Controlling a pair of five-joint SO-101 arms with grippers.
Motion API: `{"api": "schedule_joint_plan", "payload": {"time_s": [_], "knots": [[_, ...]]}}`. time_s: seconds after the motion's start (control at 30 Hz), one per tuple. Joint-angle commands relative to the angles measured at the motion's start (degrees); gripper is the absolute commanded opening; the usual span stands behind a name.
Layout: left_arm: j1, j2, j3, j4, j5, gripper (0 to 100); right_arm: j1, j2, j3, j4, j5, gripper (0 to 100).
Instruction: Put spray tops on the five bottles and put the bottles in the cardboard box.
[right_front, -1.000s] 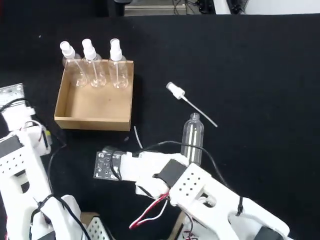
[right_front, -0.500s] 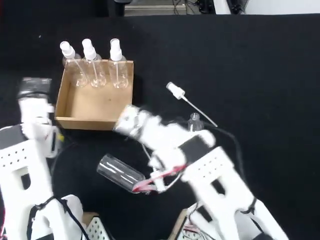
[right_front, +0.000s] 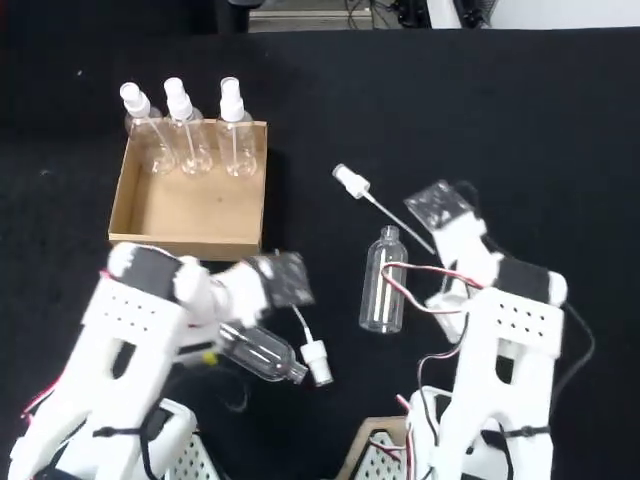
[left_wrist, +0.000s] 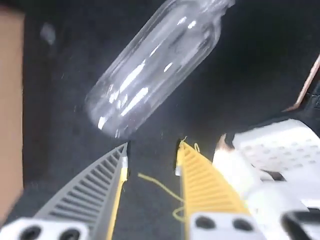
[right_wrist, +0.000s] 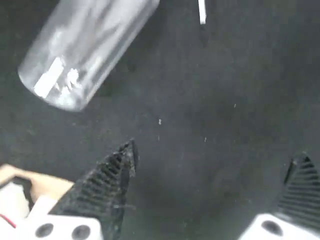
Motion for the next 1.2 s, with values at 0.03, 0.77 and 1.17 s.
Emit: {"api": "schedule_joint_plan", "payload": {"time_s": [0.03, 0.77, 1.17], "knots": [[7.7, -0.7, 6.8, -11.7, 4.6, 24, 4.1, 0.0, 0.6, 0.0, 2.5, 41.7], [8.7, -0.6, 23.9, -36.1, -3.2, 28, 4.2, 0.0, 0.2, 0.4, 2.1, 41.7], [11.3, -1.4, 25.1, -26.3, -3.0, 7, 3.9, 0.0, 0.0, 0.4, 2.0, 41.7]]}}
